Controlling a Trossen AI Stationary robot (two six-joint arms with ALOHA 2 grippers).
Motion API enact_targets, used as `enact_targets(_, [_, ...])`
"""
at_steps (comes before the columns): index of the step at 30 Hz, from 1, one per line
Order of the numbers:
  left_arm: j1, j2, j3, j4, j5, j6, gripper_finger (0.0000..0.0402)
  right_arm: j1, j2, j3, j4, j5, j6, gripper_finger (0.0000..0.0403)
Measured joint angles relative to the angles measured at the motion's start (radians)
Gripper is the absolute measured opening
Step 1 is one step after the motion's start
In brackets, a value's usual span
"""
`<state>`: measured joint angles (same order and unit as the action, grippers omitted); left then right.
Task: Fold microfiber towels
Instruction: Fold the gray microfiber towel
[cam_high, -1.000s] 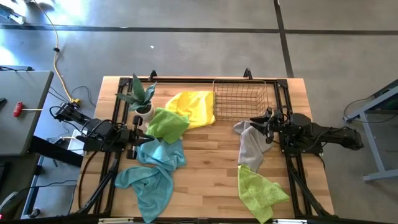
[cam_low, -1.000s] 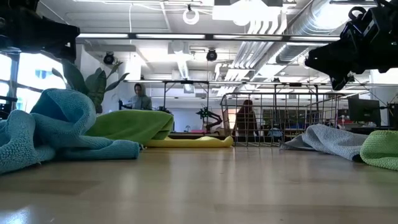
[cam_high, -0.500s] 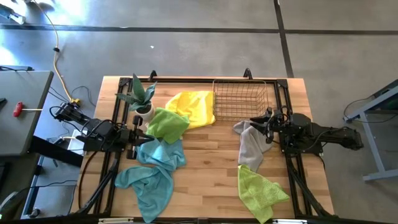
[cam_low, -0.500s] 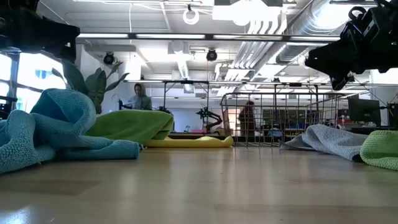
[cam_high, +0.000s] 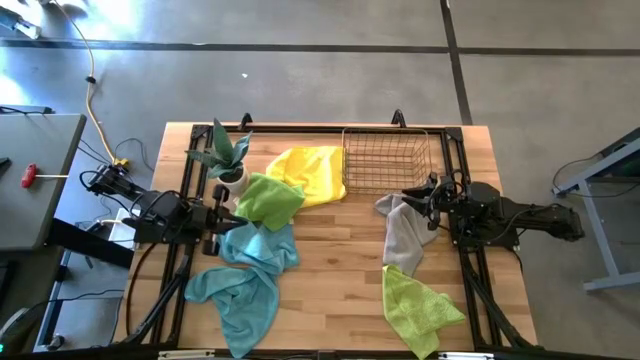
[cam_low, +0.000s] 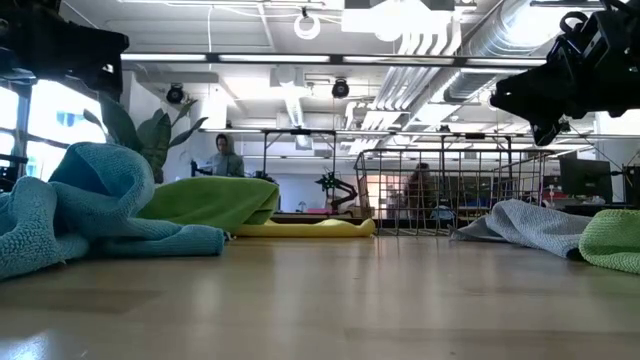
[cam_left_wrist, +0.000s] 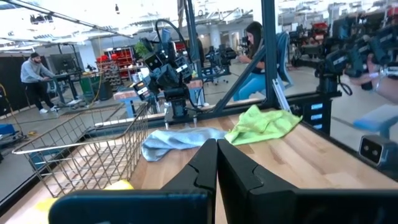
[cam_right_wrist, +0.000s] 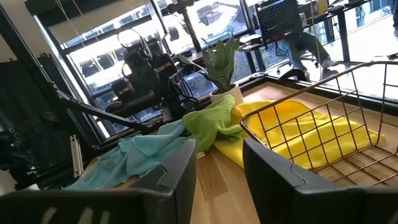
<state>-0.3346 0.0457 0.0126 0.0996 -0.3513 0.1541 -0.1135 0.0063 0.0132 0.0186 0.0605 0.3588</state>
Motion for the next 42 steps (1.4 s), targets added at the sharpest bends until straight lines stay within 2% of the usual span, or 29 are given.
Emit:
enact_targets(4, [0.000,0.000,0.000,0.016,0.000,-0.049,0.0003,0.000,0.000,0.000,0.006,0.000,-0.001,0.0124])
enact_targets(8, [0.000,0.000,0.000,0.019,-0.002,-0.058,0.0003,0.000,0.000,0.000,0.012,0.002,-0.097,0.0124])
enact_targets(11, [0.000,0.000,0.000,0.027,-0.052,-0.008,0.0003,0.000,0.000,0.000,0.059,0.001,-0.155,0.0124])
enact_targets(18, [0.001,0.000,0.000,0.027,-0.096,-0.080,0.0003,0.000,0.000,0.000,0.106,0.021,-0.174,0.0124])
enact_targets(22, [0.001,0.000,0.000,0.042,-0.098,-0.046,0.0003,0.000,0.000,0.000,0.098,0.137,-0.184,0.0124])
enact_targets(25, [0.001,0.000,0.000,0.098,-0.123,-0.017,0.0003,0.000,0.000,0.000,0.107,0.185,-0.187,0.0124])
enact_targets(33, [0.001,0.000,0.000,0.258,-0.245,0.153,0.0003,0.003,0.000,0.000,0.199,0.123,-0.292,0.0124])
enact_targets(42, [0.001,0.000,0.000,0.418,-0.264,0.301,0.0003,0.003,0.005,0.000,0.282,0.126,-0.332,0.0124])
